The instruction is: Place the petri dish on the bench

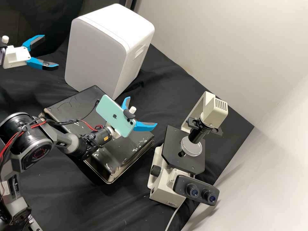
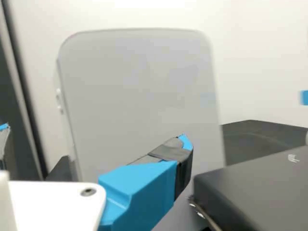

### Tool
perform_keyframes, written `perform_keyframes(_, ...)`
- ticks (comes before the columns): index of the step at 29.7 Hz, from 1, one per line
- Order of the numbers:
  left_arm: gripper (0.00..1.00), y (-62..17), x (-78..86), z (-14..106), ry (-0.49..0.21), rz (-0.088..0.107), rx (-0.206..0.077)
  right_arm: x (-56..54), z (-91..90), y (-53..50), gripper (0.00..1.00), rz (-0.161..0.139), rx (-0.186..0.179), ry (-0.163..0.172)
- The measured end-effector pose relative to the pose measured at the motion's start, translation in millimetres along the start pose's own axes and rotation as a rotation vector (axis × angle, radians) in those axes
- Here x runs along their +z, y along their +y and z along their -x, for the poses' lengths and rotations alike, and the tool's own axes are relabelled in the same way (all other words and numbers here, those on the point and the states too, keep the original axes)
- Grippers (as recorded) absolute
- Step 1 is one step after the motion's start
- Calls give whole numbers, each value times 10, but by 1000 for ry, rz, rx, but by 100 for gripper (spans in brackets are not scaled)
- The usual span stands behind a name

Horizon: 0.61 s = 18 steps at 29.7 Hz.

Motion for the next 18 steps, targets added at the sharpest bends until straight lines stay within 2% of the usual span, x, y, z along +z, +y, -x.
perform_keyframes(3, 100, -50, 73, 95, -37, -3, -21, 0, 0, 0, 100, 0, 0, 0)
perform_keyframes(6, 100, -107, 163, 172, -83, 3, -47, 0, 0, 0, 100, 0, 0, 0)
perform_keyframes(10, 100, -206, 328, 311, -175, -25, -97, 0, 0, 0, 100, 0, 0, 0)
perform_keyframes(13, 100, -249, 426, 401, -228, -35, -119, 0, 0, 0, 100, 0, 0, 0)
perform_keyframes(18, 100, -277, 550, 469, -279, -31, -135, 0, 0, 0, 100, 0, 0, 0)
